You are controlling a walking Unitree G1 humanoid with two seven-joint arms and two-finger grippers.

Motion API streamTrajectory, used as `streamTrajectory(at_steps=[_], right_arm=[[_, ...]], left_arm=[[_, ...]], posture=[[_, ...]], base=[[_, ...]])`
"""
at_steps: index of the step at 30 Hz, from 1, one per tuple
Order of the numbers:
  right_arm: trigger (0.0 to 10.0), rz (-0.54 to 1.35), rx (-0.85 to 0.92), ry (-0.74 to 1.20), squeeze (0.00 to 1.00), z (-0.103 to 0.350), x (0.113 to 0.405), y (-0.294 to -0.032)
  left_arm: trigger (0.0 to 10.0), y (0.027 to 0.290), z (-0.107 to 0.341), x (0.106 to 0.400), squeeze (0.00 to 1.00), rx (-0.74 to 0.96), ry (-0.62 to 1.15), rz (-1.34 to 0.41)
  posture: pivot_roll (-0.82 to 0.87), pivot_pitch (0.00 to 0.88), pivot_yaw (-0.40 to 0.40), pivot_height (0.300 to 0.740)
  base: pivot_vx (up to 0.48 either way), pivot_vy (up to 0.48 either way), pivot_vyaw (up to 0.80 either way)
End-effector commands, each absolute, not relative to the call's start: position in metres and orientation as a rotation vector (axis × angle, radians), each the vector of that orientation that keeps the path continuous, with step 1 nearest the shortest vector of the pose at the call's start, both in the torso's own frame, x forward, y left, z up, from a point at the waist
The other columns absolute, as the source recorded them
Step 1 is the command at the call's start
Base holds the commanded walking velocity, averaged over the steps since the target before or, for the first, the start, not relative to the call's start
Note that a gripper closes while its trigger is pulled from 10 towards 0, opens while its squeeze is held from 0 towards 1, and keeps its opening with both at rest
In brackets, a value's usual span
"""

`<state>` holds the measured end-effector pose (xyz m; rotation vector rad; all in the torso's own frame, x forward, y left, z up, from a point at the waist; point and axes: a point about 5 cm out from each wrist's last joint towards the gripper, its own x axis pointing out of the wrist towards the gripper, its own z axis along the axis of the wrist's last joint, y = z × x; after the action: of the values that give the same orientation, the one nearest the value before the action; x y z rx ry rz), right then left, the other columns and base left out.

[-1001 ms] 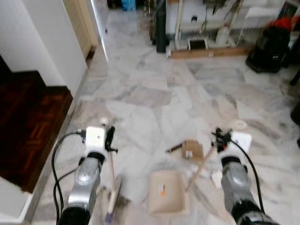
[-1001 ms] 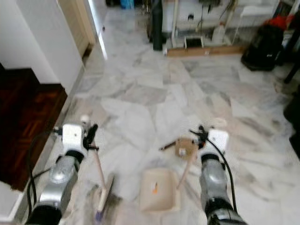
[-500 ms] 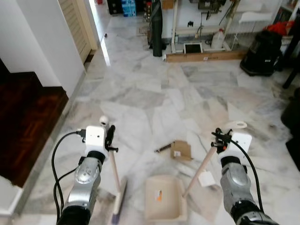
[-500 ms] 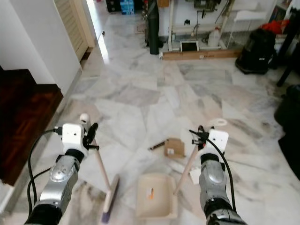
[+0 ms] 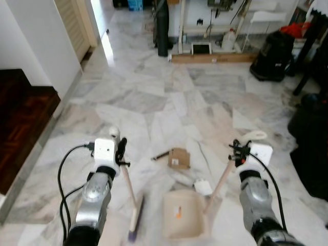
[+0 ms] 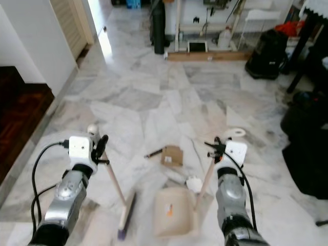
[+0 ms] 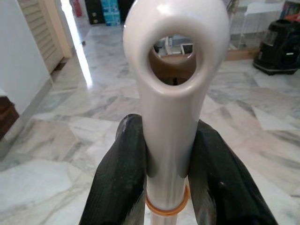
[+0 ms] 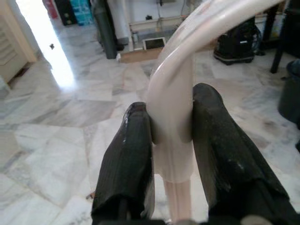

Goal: Sweep floor

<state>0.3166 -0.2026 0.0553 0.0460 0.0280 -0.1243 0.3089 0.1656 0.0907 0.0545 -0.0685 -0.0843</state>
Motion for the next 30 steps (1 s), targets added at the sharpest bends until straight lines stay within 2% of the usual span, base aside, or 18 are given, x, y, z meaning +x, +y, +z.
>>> streamTrajectory(at_steps=[1,27,30], right_arm=[[10.0,-0.131,0.055,-0.01,0.0,0.0632,0.3201,-0.2048],[10.0,-0.139,0.047,-0.041,0.0,0.0686,0.3202,-0.209],[10.0,-0.142,0.046,-0.046,0.0,0.0697,0.3203,-0.2108]], left_arm=[[10.0,0.1664,0.0973,0.3104,0.0,0.065,-0.102,-0.079],[10.0,0.1624,0.096,0.3096,0.0,0.059,-0.106,-0.094],[10.0,0.1642,0.0958,0.3092,0.0,0.056,-0.109,-0.084]], posture=[[0.03,0.055,0.047,0.74],[0.01,0.031,0.053,0.74],[0.01,0.027,0.05,0.74]], base=[[0.0,-0.274,0.0],[0.0,-0.267,0.0],[0.0,0.0,0.0]])
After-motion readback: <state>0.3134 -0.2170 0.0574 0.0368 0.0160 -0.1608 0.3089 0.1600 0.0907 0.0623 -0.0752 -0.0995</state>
